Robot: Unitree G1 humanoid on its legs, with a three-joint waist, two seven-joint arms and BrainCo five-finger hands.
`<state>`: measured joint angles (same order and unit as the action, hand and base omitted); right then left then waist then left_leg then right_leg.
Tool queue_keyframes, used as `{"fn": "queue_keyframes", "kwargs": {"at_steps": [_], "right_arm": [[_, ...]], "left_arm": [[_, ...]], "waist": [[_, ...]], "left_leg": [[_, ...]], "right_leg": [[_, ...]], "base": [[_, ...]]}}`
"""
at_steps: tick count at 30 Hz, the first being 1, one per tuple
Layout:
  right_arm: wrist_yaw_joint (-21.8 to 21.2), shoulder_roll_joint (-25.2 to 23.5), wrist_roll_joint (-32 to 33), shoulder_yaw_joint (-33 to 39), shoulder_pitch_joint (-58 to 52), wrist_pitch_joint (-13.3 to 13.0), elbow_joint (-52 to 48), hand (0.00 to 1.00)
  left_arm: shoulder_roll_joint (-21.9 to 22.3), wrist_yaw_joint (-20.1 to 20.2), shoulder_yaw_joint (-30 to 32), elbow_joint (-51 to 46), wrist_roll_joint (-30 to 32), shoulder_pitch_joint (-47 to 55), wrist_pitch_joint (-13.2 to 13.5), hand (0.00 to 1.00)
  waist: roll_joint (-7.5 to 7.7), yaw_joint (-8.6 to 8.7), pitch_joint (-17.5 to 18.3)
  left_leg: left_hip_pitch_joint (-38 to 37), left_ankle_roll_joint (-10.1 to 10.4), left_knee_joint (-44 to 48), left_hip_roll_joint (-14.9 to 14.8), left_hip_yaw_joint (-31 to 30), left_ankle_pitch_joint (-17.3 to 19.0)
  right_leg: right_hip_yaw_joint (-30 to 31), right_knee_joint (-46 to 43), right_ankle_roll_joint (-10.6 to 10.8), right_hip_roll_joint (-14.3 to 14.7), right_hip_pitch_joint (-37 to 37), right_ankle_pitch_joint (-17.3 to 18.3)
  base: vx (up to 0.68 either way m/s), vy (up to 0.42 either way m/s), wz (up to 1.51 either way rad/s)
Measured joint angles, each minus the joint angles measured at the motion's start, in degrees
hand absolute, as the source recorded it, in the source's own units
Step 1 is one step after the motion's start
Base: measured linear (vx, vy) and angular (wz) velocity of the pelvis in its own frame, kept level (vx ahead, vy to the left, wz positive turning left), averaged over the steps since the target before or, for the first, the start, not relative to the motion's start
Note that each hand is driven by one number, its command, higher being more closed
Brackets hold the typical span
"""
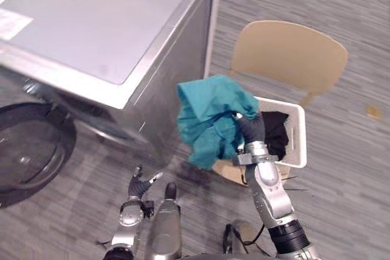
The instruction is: Pick up the laundry basket with both hands and put the clothes into the washing machine.
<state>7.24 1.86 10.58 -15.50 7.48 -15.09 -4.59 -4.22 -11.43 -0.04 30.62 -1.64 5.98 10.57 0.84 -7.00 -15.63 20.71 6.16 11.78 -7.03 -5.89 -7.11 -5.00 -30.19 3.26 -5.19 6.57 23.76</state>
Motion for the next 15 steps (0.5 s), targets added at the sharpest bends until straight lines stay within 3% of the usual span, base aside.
{"fn": "queue_keyframes", "kwargs": {"at_steps": [1, 2, 3, 4, 5, 6, 7, 8, 9, 11, 12, 15], "right_arm": [[0.08, 0.59, 0.02, 0.1, 0.3, -0.11, 0.03, 1.0], [0.27, 2.42, 0.02, 0.72, 0.49, -0.34, 0.96, 1.0], [0.34, 3.94, 0.02, 2.09, 0.52, -0.17, 2.89, 1.0], [0.33, 4.58, 0.03, 2.92, 0.61, -0.05, 3.77, 1.0], [0.35, 4.97, 0.03, 4.55, 1.59, -0.04, 5.58, 1.0], [0.36, 4.95, 0.05, 5.11, 2.21, 0.04, 6.28, 1.0], [0.36, 5.23, 0.06, 6.28, 2.37, -0.02, 6.33, 1.0], [0.35, 5.58, 0.02, 6.44, 2.38, 0.0, 6.49, 1.0], [0.32, 5.84, -0.04, 6.41, 2.41, 0.01, 6.5, 1.0], [0.27, 5.86, -0.08, 6.25, 2.89, 0.01, 6.64, 1.0], [0.19, 5.93, -0.08, 6.2, 4.38, -0.02, 7.43, 1.0], [-0.09, 5.99, -0.05, 5.98, 7.64, 0.01, 10.23, 1.0]], "left_arm": [[0.99, -0.06, -0.43, -1.07, -0.01, 0.68, 0.01, 0.0], [3.2, -0.07, -1.68, -2.82, -0.33, 2.05, -0.01, 0.0], [3.95, 0.14, -4.04, -4.56, -0.57, 2.91, 0.03, 0.0], [4.01, 0.32, -5.04, -5.55, -0.55, 3.09, 0.01, 0.0], [3.82, 0.54, -5.95, -8.45, -0.55, 3.6, 0.14, 0.0], [3.62, 0.65, -6.0, -9.99, -0.55, 4.03, 0.3, 0.0], [3.22, 1.25, -6.04, -13.54, -0.56, 4.39, 0.74, 0.0], [2.83, 1.31, -5.95, -16.45, -0.56, 4.63, 1.36, 0.0], [1.93, 1.33, -5.87, -20.93, -0.52, 4.21, 3.15, 0.0], [1.17, 1.39, -6.12, -23.72, -0.48, 3.48, 5.15, 0.0], [0.82, 1.37, -6.7, -24.94, -0.33, 1.6, 6.14, 0.0], [-1.43, 1.41, -9.98, -26.57, 0.65, -1.5, 6.33, 0.0]], "waist": [[-1.35, -0.07, 0.06], [-4.93, 0.58, 0.32], [-5.99, 1.0, 0.56], [-5.78, 1.38, 0.47], [-4.36, 1.34, 0.13], [-4.03, 1.38, 0.19], [-4.14, 1.74, 0.38], [-4.3, 1.62, 0.47], [-4.91, 1.59, 0.86], [-5.2, 1.8, 1.11], [-5.55, 1.9, 1.34], [-6.15, 1.83, 2.44]], "left_leg": [[0.11, 0.15, -2.11, -0.43, -1.14, -1.94], [-0.6, -1.73, -7.87, -2.35, -2.09, -5.11], [-1.52, -4.79, -12.28, -3.47, 0.53, 0.75], [-1.32, -5.41, -12.84, -3.43, 2.31, 4.33], [-0.96, -4.51, -9.58, -1.92, 6.15, 3.78], [-0.8, -4.32, -7.03, -1.17, 7.14, 3.63], [-1.12, -4.23, -0.42, 0.37, 9.06, 4.06], [-1.68, -4.36, 3.36, 0.54, 9.77, 4.18], [-4.58, -5.26, 8.34, 0.09, 10.9, 6.49], [-8.79, -4.71, 7.51, -0.34, 11.07, 9.36], [-12.62, -4.16, 1.69, -0.43, 11.32, 9.69], [-15.53, -2.24, -6.31, -0.71, 10.32, 9.66]], "right_leg": [[-0.73, 1.11, -0.05, 0.96, -0.27, 0.5], [-4.25, 2.12, -1.72, 3.23, -0.36, -1.15], [-7.6, 4.21, -3.17, 3.09, -0.94, -2.84], [-9.18, 5.91, -3.61, 2.67, -1.48, -4.01], [-11.04, 7.47, -4.55, 0.65, -1.54, -5.73], [-11.74, 8.38, -4.65, -0.11, -1.33, -6.69], [-13.42, 10.74, -4.91, -1.27, -1.27, -9.04], [-14.17, 12.33, -4.95, -1.45, -1.36, -10.37], [-15.8, 14.28, -4.97, -1.62, -1.39, -12.19], [-17.35, 15.69, -4.6, -1.72, -1.39, -13.45], [-18.85, 16.63, -3.8, -1.69, -1.42, -14.31], [-22.74, 16.34, -2.52, -1.99, -1.39, -15.09]], "base": [[-0.32, -0.26, 0.72], [-0.35, -0.212, 1.11], [-0.36, -0.183, 1.32], [-0.35, -0.123, 1.21], [-0.24, -0.089, 0.86], [-0.28, -0.093, 0.9], [-0.25, -0.054, 0.65], [-0.3, -0.018, 0.83], [-0.27, 0.036, 0.6], [-0.18, 0.072, 0.65], [-0.11, 0.087, 0.62], [-0.11, 0.163, 0.71]]}}
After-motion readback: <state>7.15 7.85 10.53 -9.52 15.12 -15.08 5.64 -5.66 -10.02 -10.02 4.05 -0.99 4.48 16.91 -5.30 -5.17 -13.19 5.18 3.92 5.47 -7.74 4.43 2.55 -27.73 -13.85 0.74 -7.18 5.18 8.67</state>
